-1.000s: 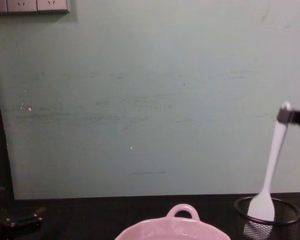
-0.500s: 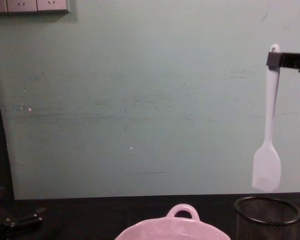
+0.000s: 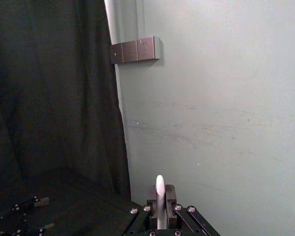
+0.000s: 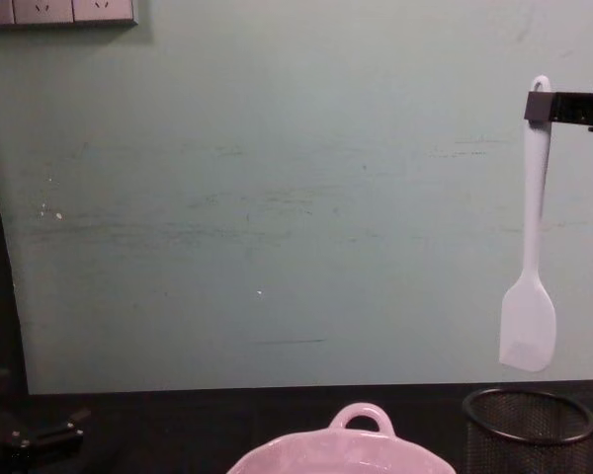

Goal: Use the one hand to pick up the spoon and stir the clear water in the bowl.

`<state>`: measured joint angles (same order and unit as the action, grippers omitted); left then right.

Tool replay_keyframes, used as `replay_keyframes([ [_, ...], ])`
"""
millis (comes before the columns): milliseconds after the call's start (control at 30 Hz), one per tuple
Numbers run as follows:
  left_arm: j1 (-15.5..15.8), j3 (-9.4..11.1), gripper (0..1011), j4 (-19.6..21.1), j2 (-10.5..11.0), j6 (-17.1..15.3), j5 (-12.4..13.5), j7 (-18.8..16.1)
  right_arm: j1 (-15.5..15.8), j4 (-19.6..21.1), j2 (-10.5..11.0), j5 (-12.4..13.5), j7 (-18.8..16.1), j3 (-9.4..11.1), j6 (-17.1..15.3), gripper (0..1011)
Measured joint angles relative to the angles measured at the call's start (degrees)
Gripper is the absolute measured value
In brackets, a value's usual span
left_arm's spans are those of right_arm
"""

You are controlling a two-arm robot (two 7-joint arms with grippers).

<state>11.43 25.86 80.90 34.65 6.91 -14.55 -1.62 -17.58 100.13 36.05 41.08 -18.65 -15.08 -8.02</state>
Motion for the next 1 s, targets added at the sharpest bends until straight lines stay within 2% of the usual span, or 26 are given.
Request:
replay_keyframes([
  [600,0.0,0.0,1011,0.0,0.0,0.0,0.0,0.0,0.05,-0.15,-0.06,-0.03,0.0,-0.17,0.15,109],
  [1000,0.0,0.0,1011,0.0,0.0,0.0,0.0,0.0,-2.34,-1.58,-4.65,-3.8,-3.8,-5.66,2.17,109],
])
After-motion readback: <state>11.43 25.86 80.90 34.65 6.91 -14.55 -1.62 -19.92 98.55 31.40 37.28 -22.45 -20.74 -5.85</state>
